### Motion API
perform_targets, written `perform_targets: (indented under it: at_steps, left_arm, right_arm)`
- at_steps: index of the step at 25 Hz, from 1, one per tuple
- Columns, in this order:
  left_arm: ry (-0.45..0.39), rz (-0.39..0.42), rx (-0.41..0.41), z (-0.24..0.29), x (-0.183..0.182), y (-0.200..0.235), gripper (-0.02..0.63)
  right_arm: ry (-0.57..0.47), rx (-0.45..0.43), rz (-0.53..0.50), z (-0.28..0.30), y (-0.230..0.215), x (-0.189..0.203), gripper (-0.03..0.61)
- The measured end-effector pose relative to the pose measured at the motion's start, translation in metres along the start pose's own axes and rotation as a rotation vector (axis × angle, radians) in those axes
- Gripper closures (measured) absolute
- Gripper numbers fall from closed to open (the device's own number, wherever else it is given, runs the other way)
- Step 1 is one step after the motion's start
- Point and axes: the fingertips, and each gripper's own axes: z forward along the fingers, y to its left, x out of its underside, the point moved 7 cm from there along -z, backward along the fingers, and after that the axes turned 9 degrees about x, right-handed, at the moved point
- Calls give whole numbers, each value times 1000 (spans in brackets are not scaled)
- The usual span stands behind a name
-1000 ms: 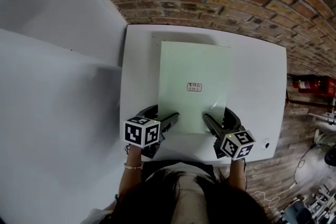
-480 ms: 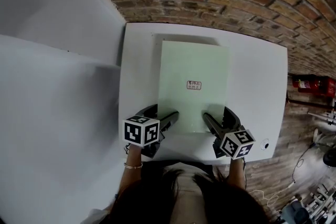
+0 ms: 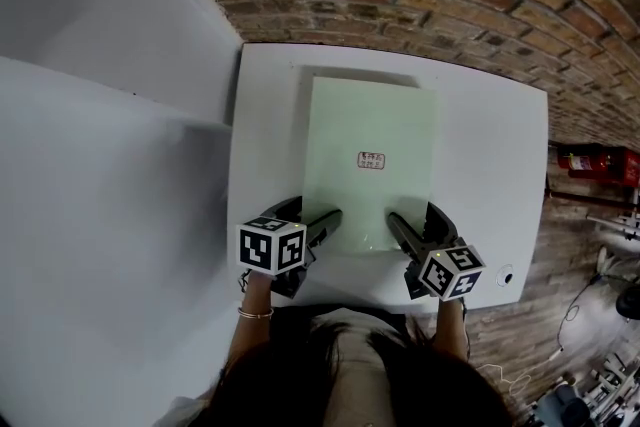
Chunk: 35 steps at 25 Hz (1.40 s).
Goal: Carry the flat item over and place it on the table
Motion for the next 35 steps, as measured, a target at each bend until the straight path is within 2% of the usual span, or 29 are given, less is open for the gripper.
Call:
perform_targets:
  at_steps: [20,35]
  left_arm:
    - [-13,22,-15,-3,-1,-1,247]
    - [-23,88,-64,-18,3,-6,250]
  right_arm:
    - [2,31,17,-2,2,2,219]
    - [-25,75,-79,-13,7,-1,219]
